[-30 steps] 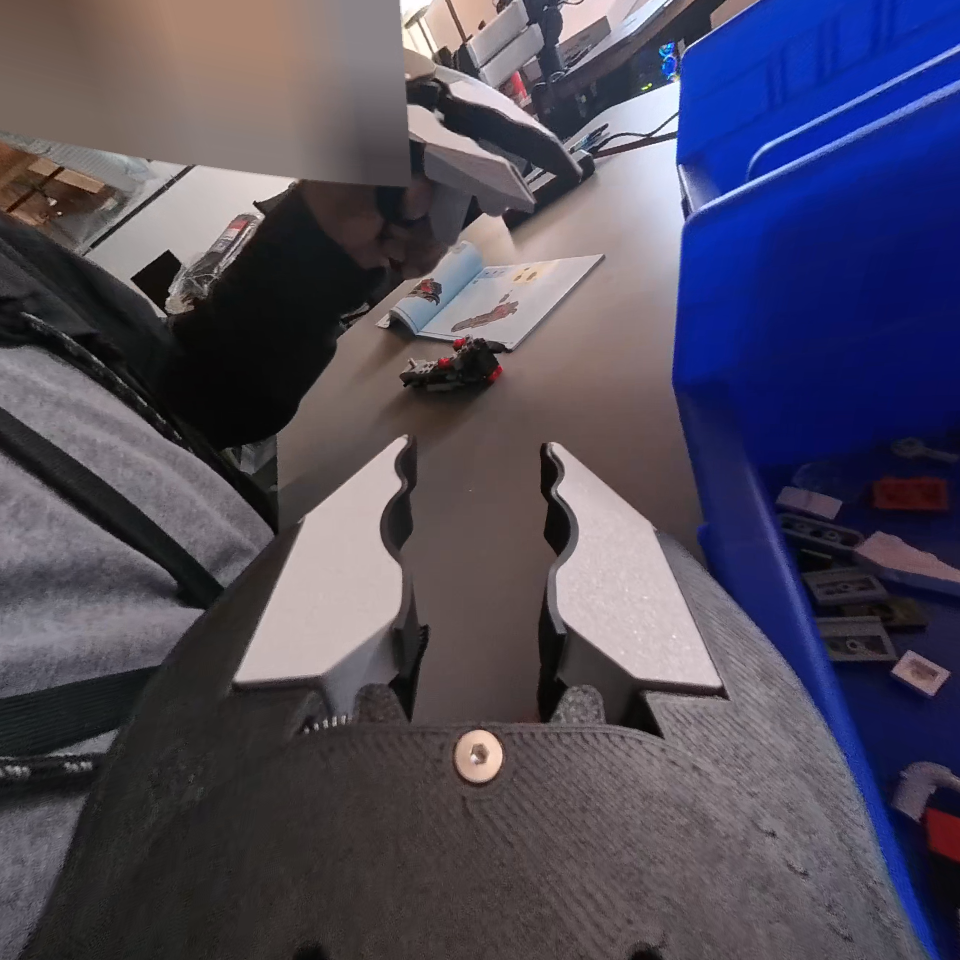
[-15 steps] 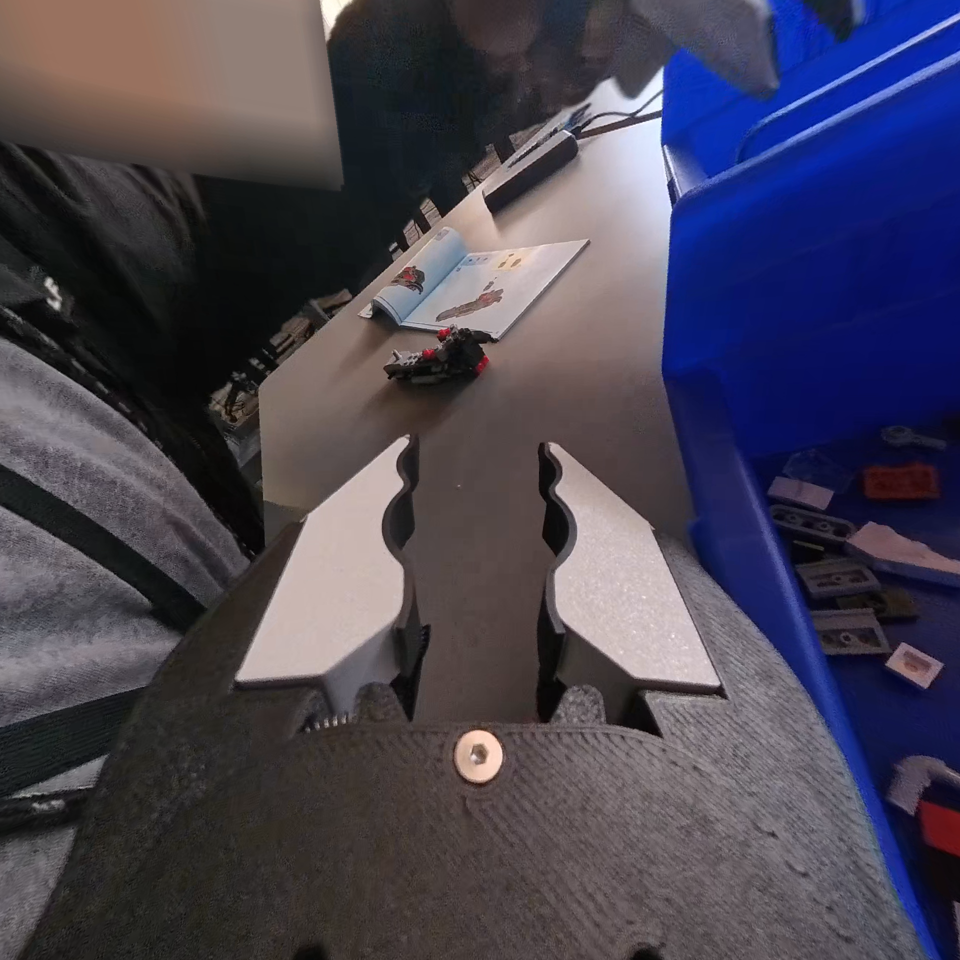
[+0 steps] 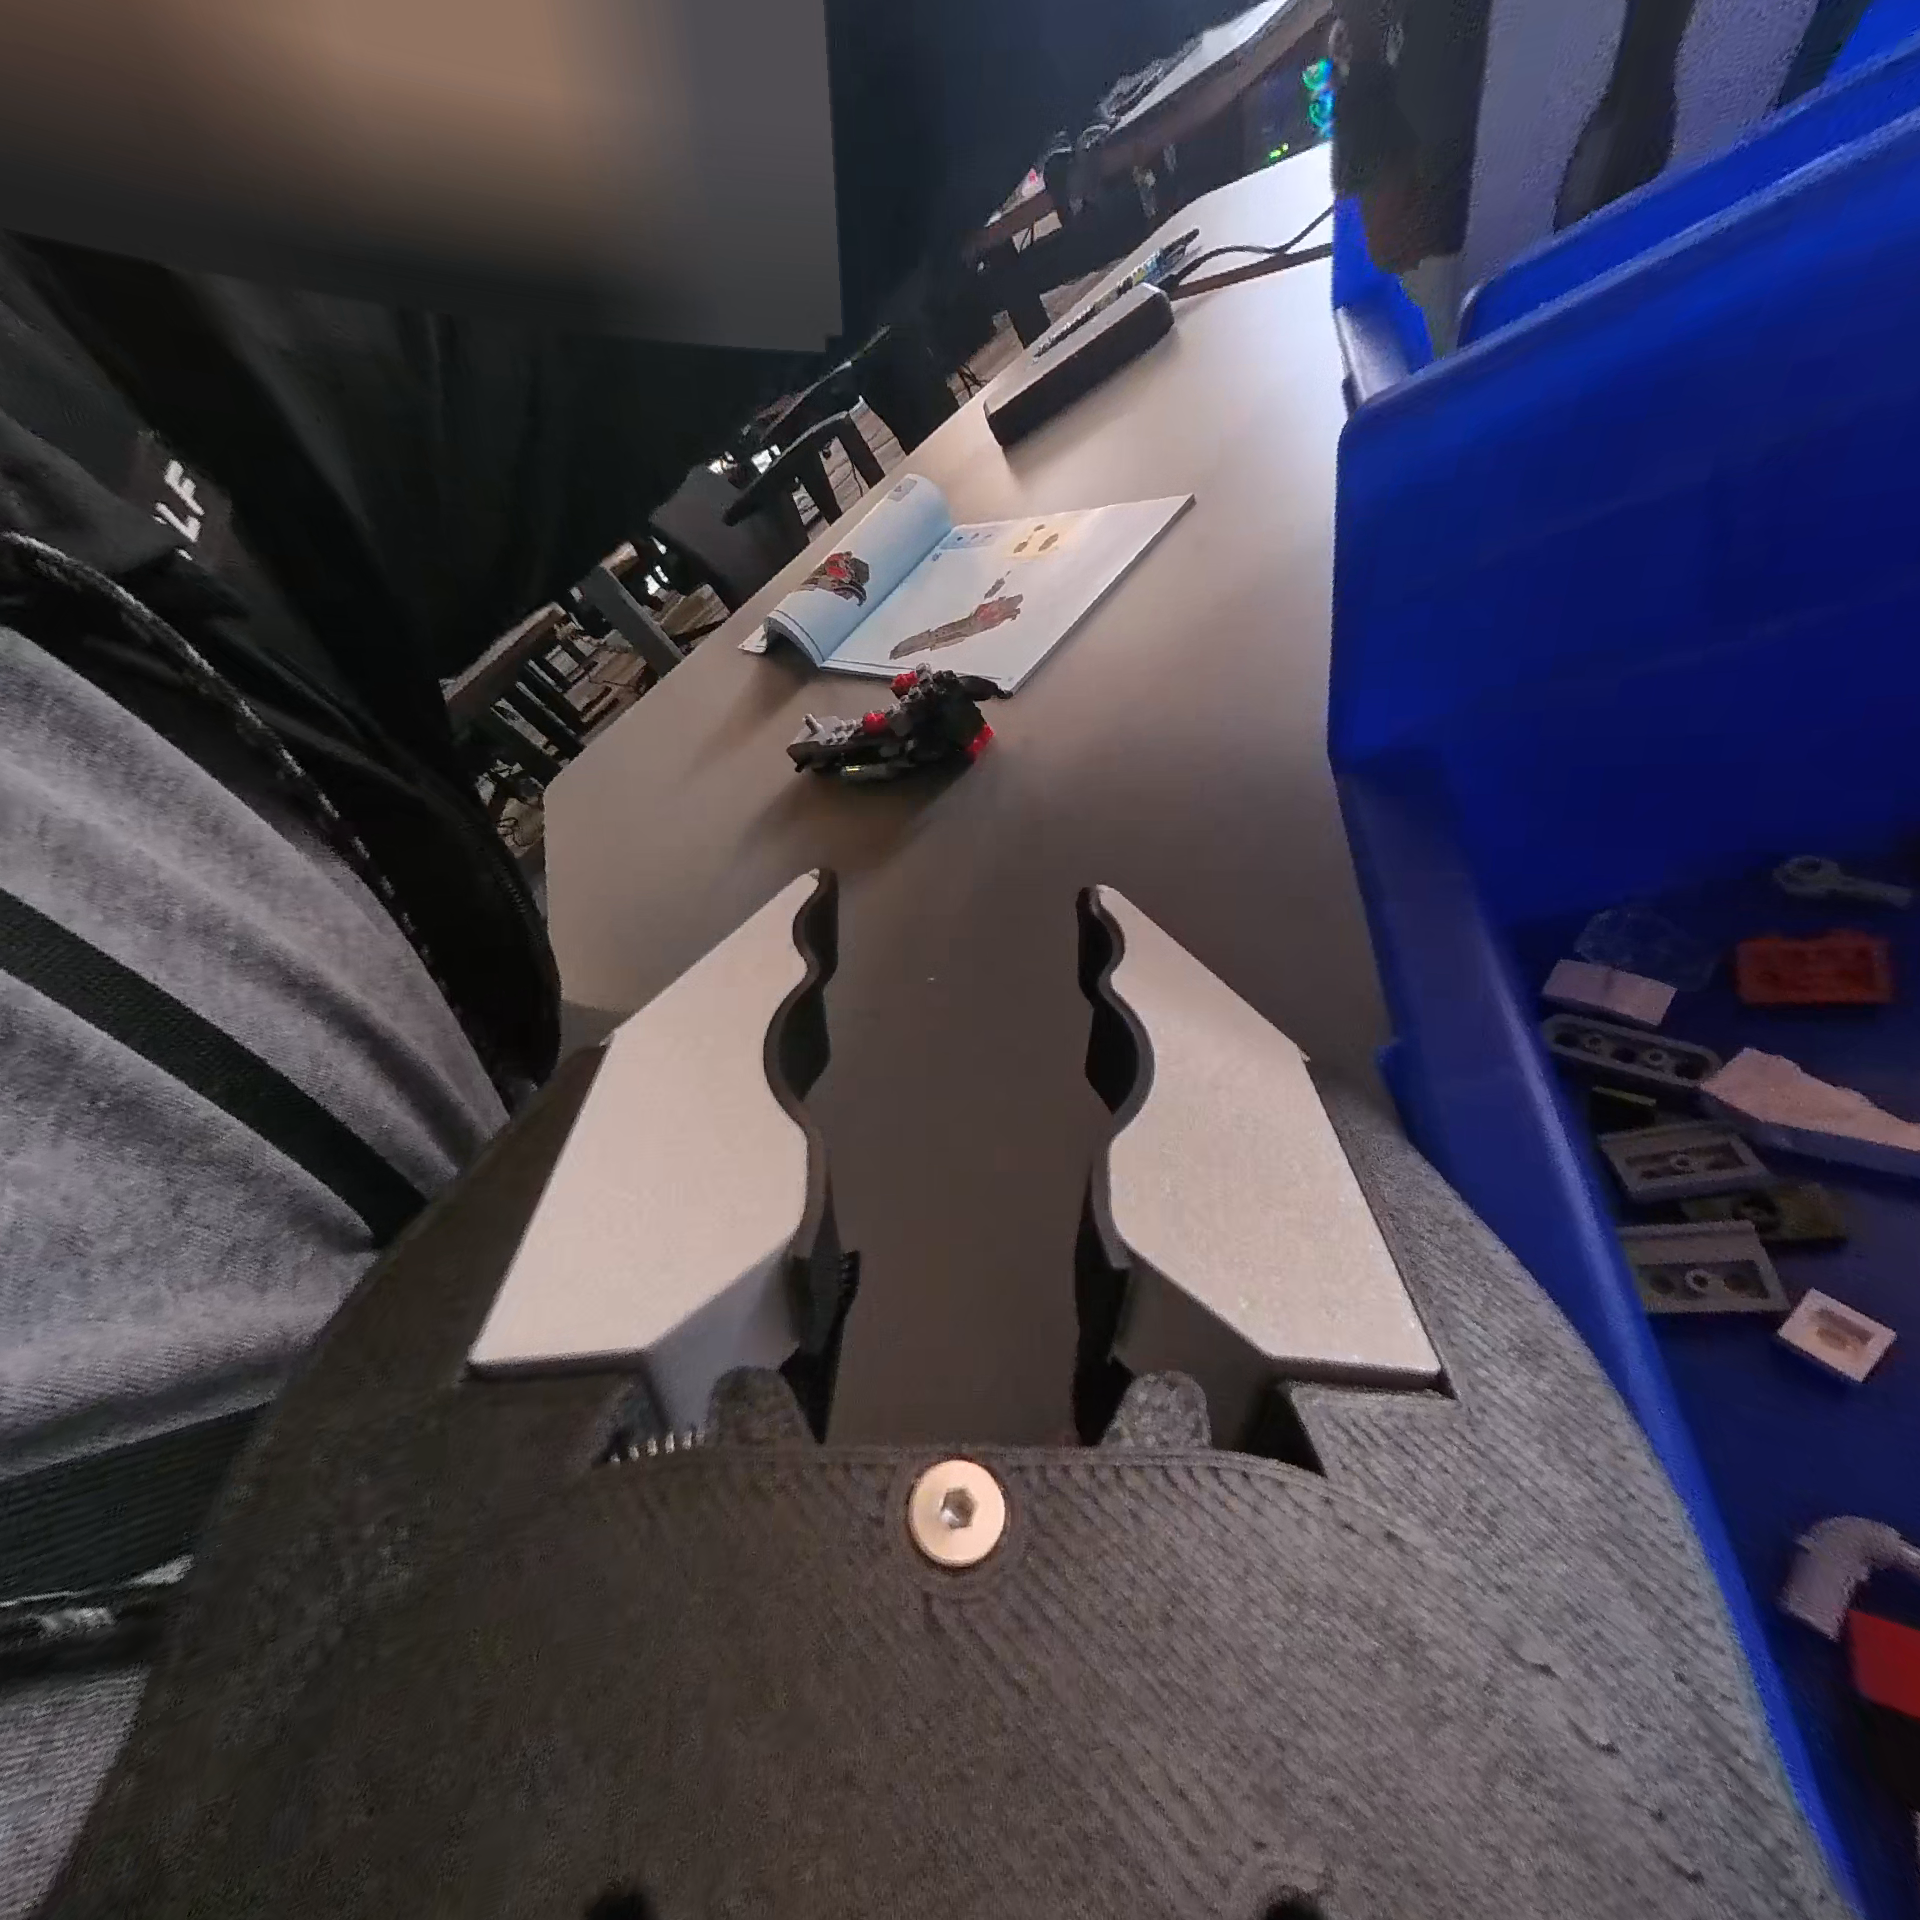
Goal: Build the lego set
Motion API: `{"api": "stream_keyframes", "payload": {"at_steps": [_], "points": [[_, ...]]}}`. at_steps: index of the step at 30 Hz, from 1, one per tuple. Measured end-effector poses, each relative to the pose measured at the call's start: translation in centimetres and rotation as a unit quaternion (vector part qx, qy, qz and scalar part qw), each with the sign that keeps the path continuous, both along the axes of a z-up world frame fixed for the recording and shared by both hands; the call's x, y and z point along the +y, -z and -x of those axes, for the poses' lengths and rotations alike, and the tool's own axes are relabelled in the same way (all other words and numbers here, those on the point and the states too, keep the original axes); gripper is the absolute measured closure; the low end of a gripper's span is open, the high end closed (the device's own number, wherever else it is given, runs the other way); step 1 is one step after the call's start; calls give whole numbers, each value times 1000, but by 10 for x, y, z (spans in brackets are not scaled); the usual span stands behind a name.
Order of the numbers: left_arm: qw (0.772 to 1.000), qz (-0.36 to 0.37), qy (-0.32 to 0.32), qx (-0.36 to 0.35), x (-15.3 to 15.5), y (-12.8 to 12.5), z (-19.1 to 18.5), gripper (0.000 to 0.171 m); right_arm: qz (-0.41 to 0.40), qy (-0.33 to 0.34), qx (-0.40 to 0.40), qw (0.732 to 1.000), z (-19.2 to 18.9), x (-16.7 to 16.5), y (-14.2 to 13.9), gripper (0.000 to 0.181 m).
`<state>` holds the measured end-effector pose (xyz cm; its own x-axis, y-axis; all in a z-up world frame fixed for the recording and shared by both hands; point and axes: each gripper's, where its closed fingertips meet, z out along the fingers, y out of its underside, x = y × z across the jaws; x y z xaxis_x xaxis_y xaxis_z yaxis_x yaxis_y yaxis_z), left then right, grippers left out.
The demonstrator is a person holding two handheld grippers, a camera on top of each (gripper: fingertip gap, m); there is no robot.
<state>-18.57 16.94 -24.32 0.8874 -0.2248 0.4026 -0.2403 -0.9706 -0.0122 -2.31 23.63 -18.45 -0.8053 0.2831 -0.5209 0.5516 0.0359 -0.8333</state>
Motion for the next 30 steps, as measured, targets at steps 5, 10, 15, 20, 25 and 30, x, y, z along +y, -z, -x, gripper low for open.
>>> {"api": "stream_keyframes", "payload": {"at_steps": [5,10,15,20,25,30], "points": [[1000,-17,-11,10,14,7,10,171,4,4,2,1000,1,1,-1,134],[996,-54,-42,56,24,7,32,169,1,1,-1,1000,0,0,0,134],[999,-43,1,28,12,-3,7,168,2,-1,-3,1000,0,0,0,134],[999,-11,29,41,6,6,-1,167,3,-1,-3,1000,0,0,0,134],[997,-10,42,59,9,8,1,169,6,1,-2,1000,1,1,-1,134],[995,-33,35,90,13,9,11,154,6,0,-3,1000,1,1,-1,134]]}}
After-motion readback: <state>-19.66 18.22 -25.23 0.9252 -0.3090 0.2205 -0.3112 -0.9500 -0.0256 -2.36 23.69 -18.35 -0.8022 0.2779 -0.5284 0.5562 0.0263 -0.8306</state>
